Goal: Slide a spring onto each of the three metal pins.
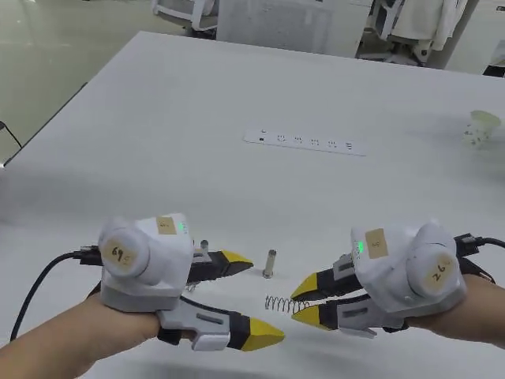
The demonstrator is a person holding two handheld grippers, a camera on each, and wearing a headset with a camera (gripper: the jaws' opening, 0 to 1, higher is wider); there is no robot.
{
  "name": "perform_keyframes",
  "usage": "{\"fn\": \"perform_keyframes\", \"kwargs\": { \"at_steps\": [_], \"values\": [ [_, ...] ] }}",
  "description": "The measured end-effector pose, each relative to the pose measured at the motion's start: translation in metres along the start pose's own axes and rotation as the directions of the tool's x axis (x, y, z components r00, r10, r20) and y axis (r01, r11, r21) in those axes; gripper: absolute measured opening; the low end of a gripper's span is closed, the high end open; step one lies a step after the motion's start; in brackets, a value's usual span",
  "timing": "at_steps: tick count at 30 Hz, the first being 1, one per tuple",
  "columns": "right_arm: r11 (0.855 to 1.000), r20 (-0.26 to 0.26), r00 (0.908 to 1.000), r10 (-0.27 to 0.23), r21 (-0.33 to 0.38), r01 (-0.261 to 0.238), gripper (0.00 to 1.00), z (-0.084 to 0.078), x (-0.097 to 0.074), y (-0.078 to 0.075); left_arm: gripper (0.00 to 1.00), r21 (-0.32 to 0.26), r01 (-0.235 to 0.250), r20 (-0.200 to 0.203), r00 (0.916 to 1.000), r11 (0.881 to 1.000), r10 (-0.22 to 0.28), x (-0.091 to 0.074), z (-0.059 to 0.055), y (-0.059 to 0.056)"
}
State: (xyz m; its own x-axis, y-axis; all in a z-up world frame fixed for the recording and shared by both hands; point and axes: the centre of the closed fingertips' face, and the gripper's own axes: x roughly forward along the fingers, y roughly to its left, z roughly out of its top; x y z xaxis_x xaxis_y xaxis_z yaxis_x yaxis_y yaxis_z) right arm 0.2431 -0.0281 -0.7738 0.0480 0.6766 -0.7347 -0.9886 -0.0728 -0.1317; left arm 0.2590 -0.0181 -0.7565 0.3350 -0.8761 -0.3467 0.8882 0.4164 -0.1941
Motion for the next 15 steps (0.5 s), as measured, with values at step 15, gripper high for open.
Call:
{"fn": "perform_keyframes", "kwargs": {
  "at_steps": [15],
  "values": [
    [1.000, 0.019, 0.9998, -0.008, -0.007, 0.008, 0.08, 0.004, -0.008, 0.001, 0.18, -0.004, 0.078, 0.017, 0.9968, 0.997, -0.078, 0.011, 0.002, -0.012]
  ]
}}
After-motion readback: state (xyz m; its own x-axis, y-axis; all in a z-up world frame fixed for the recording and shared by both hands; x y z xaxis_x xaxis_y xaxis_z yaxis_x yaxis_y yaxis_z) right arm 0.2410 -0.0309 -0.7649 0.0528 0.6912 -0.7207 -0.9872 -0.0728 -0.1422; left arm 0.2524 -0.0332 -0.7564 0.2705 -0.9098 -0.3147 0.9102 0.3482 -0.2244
